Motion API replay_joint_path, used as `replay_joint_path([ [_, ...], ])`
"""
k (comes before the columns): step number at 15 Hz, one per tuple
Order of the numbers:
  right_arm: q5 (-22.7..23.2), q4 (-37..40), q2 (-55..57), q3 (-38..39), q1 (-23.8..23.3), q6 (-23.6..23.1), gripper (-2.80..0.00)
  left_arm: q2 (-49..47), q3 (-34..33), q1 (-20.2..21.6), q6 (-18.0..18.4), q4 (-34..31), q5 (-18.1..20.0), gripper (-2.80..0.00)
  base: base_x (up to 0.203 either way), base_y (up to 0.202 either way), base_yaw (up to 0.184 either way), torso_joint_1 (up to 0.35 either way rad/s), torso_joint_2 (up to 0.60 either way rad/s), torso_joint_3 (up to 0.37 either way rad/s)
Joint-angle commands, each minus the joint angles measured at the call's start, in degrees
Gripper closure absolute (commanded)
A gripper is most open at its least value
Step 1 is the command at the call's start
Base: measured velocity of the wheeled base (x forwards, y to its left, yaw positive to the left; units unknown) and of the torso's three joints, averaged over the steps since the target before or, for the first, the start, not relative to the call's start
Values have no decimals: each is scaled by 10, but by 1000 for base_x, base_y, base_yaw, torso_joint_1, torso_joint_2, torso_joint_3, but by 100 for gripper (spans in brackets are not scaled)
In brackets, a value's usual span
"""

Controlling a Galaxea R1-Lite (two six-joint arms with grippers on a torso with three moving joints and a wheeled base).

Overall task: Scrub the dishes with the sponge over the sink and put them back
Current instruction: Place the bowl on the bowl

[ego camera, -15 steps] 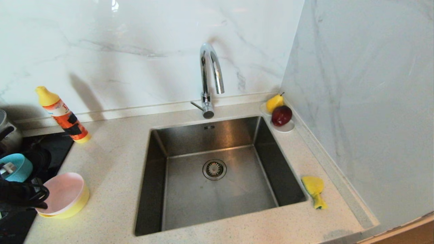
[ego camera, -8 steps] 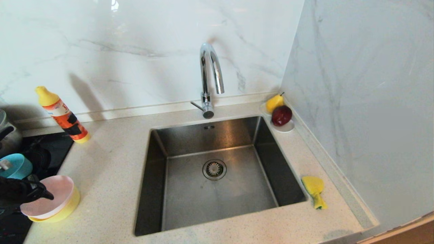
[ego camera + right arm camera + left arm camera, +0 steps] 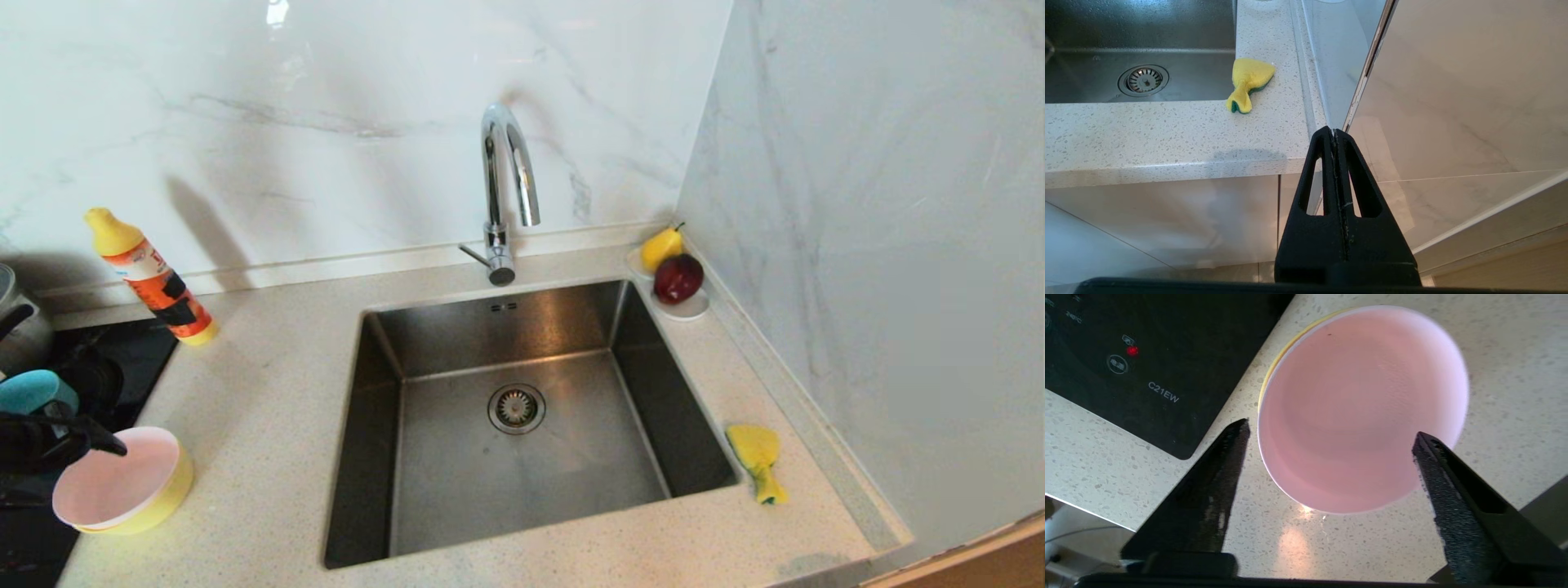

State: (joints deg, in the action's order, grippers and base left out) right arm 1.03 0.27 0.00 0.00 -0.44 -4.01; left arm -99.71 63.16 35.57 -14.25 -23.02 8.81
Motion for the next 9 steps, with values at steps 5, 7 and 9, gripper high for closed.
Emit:
replay_joint_path([
  [5, 0, 0, 1, 1, 0, 0, 0, 15, 51, 6, -64, -13, -5, 0, 0, 0, 0, 0, 0, 0],
  [7, 0, 0, 1, 0, 0, 0, 0, -1, 82, 16, -92, -17, -8, 0, 0, 0, 0, 0, 0, 0],
  [9, 0, 0, 1, 1, 0, 0, 0, -22, 134, 33, -115, -34, -10, 0, 0, 0, 0, 0, 0, 0],
])
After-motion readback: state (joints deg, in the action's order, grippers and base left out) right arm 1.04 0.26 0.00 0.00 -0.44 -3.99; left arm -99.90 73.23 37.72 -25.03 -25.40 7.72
